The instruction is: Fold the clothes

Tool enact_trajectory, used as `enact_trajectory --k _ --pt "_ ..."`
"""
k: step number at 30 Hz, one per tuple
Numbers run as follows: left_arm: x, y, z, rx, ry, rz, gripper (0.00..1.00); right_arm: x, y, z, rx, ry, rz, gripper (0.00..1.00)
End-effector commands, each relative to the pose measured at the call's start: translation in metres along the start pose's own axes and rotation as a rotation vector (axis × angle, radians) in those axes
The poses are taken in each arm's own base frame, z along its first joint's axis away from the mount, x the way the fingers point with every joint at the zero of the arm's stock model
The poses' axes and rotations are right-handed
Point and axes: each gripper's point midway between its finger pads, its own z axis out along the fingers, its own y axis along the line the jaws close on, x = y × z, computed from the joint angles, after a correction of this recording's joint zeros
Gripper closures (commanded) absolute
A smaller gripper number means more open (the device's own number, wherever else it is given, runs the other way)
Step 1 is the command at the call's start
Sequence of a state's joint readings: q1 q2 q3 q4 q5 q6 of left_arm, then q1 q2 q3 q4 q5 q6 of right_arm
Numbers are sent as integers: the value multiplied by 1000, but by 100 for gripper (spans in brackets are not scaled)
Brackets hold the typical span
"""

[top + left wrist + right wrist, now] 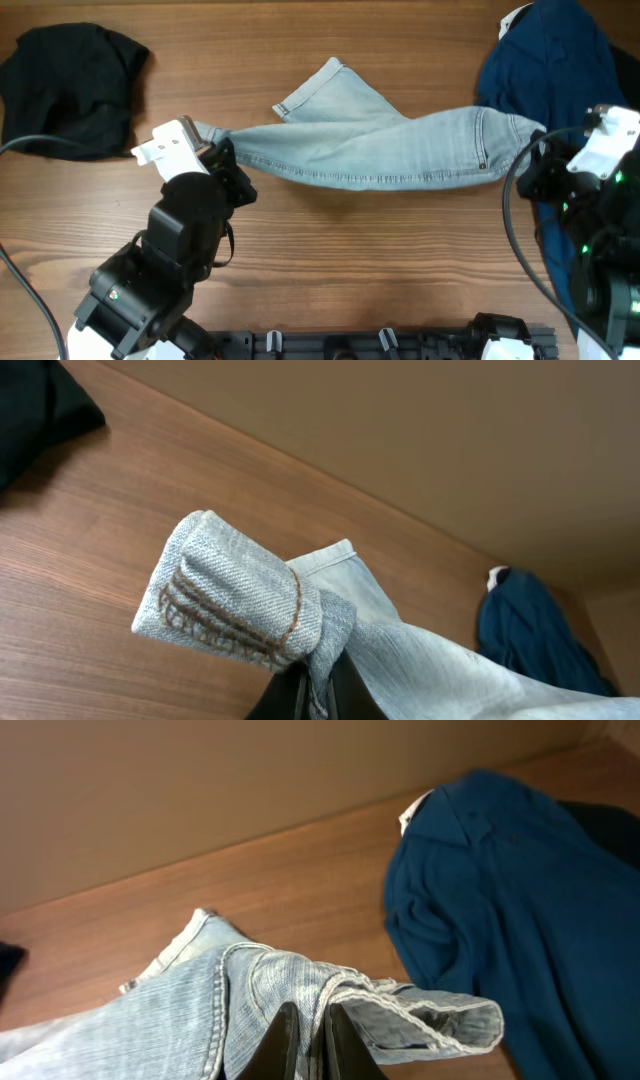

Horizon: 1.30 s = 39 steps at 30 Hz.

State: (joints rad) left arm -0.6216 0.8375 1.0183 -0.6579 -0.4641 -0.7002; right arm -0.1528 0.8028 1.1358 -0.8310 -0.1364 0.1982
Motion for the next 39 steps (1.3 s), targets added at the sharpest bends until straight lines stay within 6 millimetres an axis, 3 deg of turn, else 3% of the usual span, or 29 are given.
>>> enact_trajectory --k 1,7,9,14,17,23,28,32,36,39 --pt "-5 9 -3 -48 -40 25 96 -2 -3 -5 25 -2 -12 96" --pt "-2 14 6 -96 -37 44 96 39 -2 23 14 229 204 96" --pt "8 13 19 -119 -3 66 96 54 -1 26 21 306 308 96" --pt "54 -4 64 -107 163 115 96 65 2 18 17 349 341 96" --pt "71 -22 91 -60 202 106 96 75 1 11 40 386 391 96" --pt "67 -44 120 9 147 173 96 92 -6 3 99 448 430 96" --pt "59 -22 143 -34 150 148 96 89 -6 5 107 436 485 96" --pt "87 -6 172 -23 287 122 96 92 -7 9 121 456 507 96" --pt "122 -5 196 14 393 118 96 94 -8 14 133 474 522 96" --pt "129 -8 203 33 405 114 96 91 -9 21 142 467 568 96"
